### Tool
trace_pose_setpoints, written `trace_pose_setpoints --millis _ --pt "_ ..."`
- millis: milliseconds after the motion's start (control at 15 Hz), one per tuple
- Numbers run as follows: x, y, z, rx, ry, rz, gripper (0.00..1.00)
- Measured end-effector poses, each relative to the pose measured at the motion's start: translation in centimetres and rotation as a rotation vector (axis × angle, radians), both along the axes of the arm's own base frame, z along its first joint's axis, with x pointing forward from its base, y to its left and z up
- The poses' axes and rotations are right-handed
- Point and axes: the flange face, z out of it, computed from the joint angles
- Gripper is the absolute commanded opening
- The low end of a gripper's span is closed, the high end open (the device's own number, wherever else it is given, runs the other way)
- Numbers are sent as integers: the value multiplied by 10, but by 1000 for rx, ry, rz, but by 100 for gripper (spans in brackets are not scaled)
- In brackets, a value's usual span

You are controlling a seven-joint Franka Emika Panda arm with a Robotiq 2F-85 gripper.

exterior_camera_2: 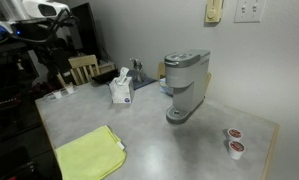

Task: Unfold the yellow towel from right to left, fold the yellow towel from left to right

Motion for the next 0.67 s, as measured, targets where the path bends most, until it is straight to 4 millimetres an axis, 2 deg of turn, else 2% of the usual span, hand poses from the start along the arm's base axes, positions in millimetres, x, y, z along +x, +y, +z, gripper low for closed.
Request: trace_pose_setpoints --millis 133,200,467,667 --pt "-2 -38 -14 48 -3 -9 100" --pt "-3 -48 -18 58 0 -16 100" --pt "-2 -35 -14 39 -7 -4 100" --pt "-2 -34 -14 37 -9 -8 100"
